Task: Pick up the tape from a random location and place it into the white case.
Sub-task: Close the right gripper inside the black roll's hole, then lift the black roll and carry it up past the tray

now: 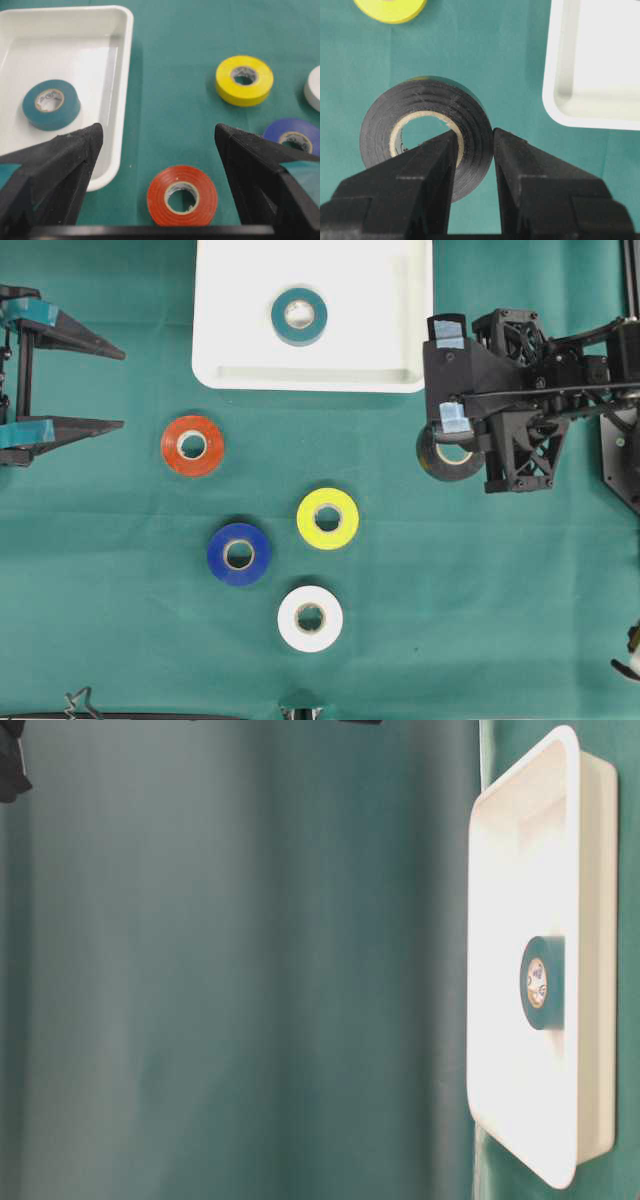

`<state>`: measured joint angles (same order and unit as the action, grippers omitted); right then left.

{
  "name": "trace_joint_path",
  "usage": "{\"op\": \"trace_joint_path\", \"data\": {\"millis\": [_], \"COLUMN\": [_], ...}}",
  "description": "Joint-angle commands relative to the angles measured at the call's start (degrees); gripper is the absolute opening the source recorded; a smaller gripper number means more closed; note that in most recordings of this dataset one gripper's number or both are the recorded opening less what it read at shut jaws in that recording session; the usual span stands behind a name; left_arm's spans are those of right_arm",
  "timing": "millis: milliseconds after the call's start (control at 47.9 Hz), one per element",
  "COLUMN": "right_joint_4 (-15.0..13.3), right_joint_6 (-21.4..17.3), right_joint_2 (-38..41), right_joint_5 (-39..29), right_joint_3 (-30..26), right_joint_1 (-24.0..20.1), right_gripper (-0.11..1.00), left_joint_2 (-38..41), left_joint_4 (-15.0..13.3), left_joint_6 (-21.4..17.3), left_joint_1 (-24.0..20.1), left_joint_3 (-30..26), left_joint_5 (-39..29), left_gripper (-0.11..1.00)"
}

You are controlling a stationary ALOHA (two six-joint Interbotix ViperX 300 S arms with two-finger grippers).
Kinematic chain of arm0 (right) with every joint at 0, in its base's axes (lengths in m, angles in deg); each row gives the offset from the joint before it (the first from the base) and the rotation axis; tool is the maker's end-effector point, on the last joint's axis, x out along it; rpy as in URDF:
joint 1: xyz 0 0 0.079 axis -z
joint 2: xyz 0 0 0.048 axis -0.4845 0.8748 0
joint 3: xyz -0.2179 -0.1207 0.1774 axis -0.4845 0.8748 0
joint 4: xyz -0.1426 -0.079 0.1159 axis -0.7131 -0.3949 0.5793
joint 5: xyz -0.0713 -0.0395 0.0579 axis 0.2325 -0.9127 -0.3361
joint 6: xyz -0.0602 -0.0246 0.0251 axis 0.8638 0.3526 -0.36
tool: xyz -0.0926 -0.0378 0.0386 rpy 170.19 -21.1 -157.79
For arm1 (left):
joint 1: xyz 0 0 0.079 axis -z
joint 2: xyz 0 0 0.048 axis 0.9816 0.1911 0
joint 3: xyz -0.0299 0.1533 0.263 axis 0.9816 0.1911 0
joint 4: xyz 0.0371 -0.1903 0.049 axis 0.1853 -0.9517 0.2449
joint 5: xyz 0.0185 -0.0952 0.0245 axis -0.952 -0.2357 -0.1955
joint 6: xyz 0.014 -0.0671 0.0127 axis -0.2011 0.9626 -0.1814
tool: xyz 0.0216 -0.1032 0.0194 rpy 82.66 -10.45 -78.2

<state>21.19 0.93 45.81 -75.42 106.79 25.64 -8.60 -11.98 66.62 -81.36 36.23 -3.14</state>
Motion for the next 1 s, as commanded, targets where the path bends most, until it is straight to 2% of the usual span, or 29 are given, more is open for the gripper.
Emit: {"op": "trace_joint_path", "data": {"millis": [0,710,982], "right_joint_4": [0.00,-0.26,-4.31], "right_joint_6": [-0.18,-0.18,-0.26], "right_joint_2": [-1.05,-1.05,-1.05], "right_joint_5": [0.18,0.35,0.09], "right_joint_3": [-1.58,-1.49,-1.23], "right_joint_1": [0.09,0.09,1.23], "right_gripper": [0.23,0.23,0.23], "left_joint_2": [0.18,0.18,0.18], "left_joint_4": [-0.18,-0.18,-0.18], "left_joint_6": [0.09,0.09,0.09], "left_joint_1": [0.00,0.00,0.00], "left_joint_3": [-0.62,-0.62,-0.53], "left_joint_5": [0.26,0.18,0.18], "left_gripper": [0.98,0.98,0.98]}}
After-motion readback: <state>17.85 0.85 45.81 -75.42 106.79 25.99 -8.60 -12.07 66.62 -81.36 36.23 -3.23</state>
